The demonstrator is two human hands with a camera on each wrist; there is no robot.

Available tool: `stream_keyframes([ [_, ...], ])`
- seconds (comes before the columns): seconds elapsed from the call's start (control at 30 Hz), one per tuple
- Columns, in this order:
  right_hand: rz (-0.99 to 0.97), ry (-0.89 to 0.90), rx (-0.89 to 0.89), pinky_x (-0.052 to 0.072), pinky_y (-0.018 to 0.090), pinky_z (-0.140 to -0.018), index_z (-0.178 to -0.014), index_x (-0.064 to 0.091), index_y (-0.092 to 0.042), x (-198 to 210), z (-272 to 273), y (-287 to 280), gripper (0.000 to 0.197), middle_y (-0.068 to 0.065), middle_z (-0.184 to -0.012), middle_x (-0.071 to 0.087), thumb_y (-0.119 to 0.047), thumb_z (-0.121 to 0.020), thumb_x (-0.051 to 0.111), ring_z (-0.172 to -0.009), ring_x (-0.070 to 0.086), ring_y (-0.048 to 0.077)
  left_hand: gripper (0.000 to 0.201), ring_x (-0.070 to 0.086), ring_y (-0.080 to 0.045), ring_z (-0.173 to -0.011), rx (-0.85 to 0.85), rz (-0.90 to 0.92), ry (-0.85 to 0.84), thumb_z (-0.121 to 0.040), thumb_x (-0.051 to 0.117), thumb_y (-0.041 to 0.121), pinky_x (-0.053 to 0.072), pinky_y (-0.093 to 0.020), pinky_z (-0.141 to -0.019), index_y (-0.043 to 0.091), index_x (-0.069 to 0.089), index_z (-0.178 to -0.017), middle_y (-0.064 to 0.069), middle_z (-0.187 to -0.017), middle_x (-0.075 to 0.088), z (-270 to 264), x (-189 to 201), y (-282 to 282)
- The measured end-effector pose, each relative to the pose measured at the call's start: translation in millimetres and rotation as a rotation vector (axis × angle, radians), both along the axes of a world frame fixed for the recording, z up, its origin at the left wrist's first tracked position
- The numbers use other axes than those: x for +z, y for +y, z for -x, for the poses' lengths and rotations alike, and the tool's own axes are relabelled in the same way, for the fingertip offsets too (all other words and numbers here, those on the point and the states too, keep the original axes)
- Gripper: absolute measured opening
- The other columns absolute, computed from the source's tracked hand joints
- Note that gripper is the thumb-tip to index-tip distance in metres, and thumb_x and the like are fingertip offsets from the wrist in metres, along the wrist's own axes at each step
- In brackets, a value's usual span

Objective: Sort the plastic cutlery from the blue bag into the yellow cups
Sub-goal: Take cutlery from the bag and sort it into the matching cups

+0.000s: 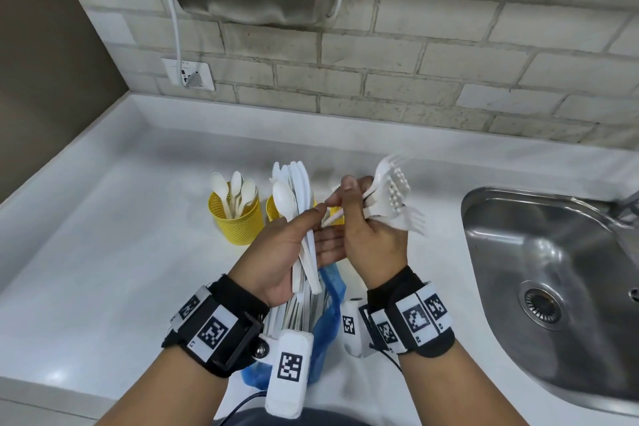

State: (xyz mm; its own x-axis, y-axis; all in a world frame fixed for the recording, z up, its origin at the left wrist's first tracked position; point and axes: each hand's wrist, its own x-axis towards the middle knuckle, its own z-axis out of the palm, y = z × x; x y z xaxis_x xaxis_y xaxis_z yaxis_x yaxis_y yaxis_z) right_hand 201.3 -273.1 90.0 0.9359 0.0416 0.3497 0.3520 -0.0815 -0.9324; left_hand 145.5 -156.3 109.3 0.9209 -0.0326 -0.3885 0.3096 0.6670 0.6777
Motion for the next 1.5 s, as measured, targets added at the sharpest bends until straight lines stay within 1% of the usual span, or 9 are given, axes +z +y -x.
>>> stream_keyframes([
  [0.13, -0.091, 0.008, 0.003, 0.058, 0.037, -0.076, -0.086, 0.065, -0.046, 9.9, 1.3, 1.8, 0.032, -0.001, -0.067, 0.065, -0.024, -0.106, 0.056, -0.074, 0.072, 0.029, 0.039, 0.071, -0.037, -0.111, -0.025, -0.028, 0.01, -0.105, 0.053, 0.024, 0.062, -0.033, -0.08, -0.006, 0.058, -0.13, -0.035, -0.12, 0.068, -1.3, 2.0, 0.8],
  [0.3, -0.21, 0.086, 0.044, 0.05, 0.033, -0.072, -0.087, 0.062, -0.025, 5.3, -3.6, 2.1, 0.022, -0.002, -0.075, 0.06, -0.045, -0.096, 0.067, -0.07, 0.058, 0.017, 0.019, 0.075, -0.037, -0.102, 0.008, -0.02, 0.036, -0.103, 0.058, 0.021, 0.063, -0.034, -0.072, 0.006, 0.048, -0.109, -0.035, -0.112, 0.07, -2.0, 5.0, 0.2],
  [0.47, -0.168, 0.184, 0.109, 0.048, 0.013, -0.067, -0.072, 0.059, -0.025, 9.4, 2.4, 1.9, 0.031, -0.019, -0.061, 0.063, -0.054, -0.08, 0.067, -0.063, 0.062, -0.002, 0.043, 0.073, -0.039, -0.105, 0.031, -0.026, -0.024, -0.104, 0.057, 0.021, 0.062, -0.035, -0.075, -0.01, 0.05, -0.133, -0.038, -0.118, 0.067, -2.3, -0.2, -2.5],
  [0.67, -0.233, 0.207, 0.141, 0.042, 0.026, -0.054, -0.059, 0.047, -0.014, 10.8, -2.3, -2.7, 0.052, -0.002, -0.049, 0.048, -0.048, -0.095, 0.062, -0.048, 0.048, 0.014, 0.019, 0.071, -0.044, -0.109, 0.047, -0.076, 0.001, -0.103, 0.059, 0.02, 0.063, -0.043, -0.086, 0.002, 0.055, -0.101, -0.039, -0.116, 0.067, -2.3, 0.4, -2.7],
  [0.8, -0.348, 0.266, 0.09, 0.03, 0.031, -0.053, -0.047, 0.046, -0.028, 10.5, -24.3, -12.7, 0.057, -0.015, -0.046, 0.037, -0.035, -0.101, 0.064, -0.044, 0.035, 0.008, 0.022, 0.074, -0.04, -0.101, 0.035, -0.244, -0.038, -0.105, 0.055, 0.024, 0.064, -0.044, -0.083, 0.003, 0.057, -0.113, -0.026, -0.111, 0.074, -1.0, -2.7, 1.0],
  [1.03, -0.34, 0.376, -0.059, 0.024, 0.022, -0.043, -0.065, 0.048, -0.025, -9.7, -60.1, -46.7, 0.038, -0.006, -0.052, 0.029, -0.023, -0.097, 0.068, -0.044, 0.023, 0.012, 0.018, 0.049, -0.02, -0.052, 0.119, -0.481, -0.107, -0.104, 0.058, 0.026, 0.057, -0.037, -0.059, 0.008, 0.06, -0.103, -0.007, -0.076, 0.061, -0.9, -8.2, 9.8],
  [1.17, -0.319, 0.416, 0.031, 0.02, 0.026, -0.047, -0.074, 0.056, -0.021, -20.1, -64.4, -38.8, 0.021, 0.0, -0.061, 0.026, -0.01, -0.093, 0.055, -0.051, 0.022, 0.015, 0.019, 0.041, -0.017, -0.05, 0.132, -0.545, -0.132, -0.105, 0.058, 0.027, 0.05, -0.032, -0.051, 0.012, 0.059, -0.094, -0.004, -0.073, 0.052, -2.0, -9.5, 10.7],
  [1.3, -0.156, 0.287, 0.107, 0.037, 0.029, -0.054, -0.082, 0.057, -0.012, -27.0, -68.6, -17.2, 0.014, 0.011, -0.062, 0.04, -0.007, -0.094, 0.052, -0.055, 0.039, 0.022, 0.023, 0.04, -0.017, -0.049, 0.124, -0.574, -0.157, -0.105, 0.057, 0.027, 0.048, -0.031, -0.05, 0.011, 0.058, -0.088, -0.003, -0.071, 0.05, -2.0, -10.0, 10.3],
  [1.5, -0.008, 0.255, 0.112, 0.048, 0.031, -0.064, -0.093, 0.065, -0.017, -43.9, -79.8, 8.7, 0.021, -0.006, -0.061, 0.052, -0.005, -0.101, 0.05, -0.06, 0.053, 0.014, 0.024, 0.04, -0.016, -0.049, 0.128, -0.615, -0.167, -0.106, 0.055, 0.025, 0.049, -0.032, -0.05, 0.011, 0.057, -0.086, -0.001, -0.069, 0.049, -0.4, -6.9, 12.6],
])
